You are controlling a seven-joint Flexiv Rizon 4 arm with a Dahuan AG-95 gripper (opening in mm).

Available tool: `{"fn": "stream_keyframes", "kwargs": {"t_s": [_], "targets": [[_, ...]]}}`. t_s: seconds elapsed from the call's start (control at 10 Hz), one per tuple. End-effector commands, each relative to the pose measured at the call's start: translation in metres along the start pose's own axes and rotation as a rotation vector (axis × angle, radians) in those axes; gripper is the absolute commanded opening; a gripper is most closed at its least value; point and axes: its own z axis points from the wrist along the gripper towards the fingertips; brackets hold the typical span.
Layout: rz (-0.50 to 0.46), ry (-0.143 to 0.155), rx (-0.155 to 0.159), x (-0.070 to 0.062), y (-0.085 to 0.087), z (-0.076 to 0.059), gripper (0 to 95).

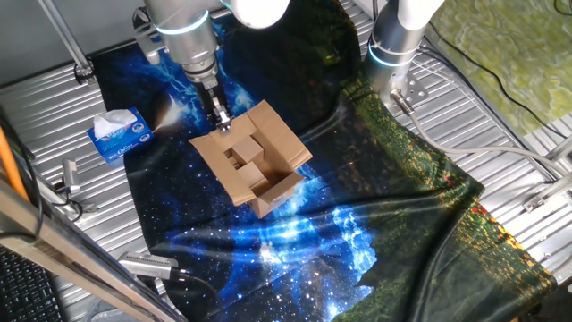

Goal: Cover the box

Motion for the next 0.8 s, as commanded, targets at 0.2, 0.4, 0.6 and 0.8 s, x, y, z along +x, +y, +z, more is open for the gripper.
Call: {"fn": "stream_keyframes", "kwargs": {"t_s": [0.2, 0.4, 0.6, 0.8], "targets": [[0.004, 0.011, 0.008, -0.0010, 0.0022, -0.0058, 0.0], [-0.014, 0.013, 0.016, -0.0013, 0.0028, -0.0075, 0.0], [-0.032, 0.011, 0.020, -0.0013, 0.0027, -0.0076, 0.0], [-0.057, 0.013, 0.038, -0.0011, 0.0021, -0.0078, 0.0]]}}
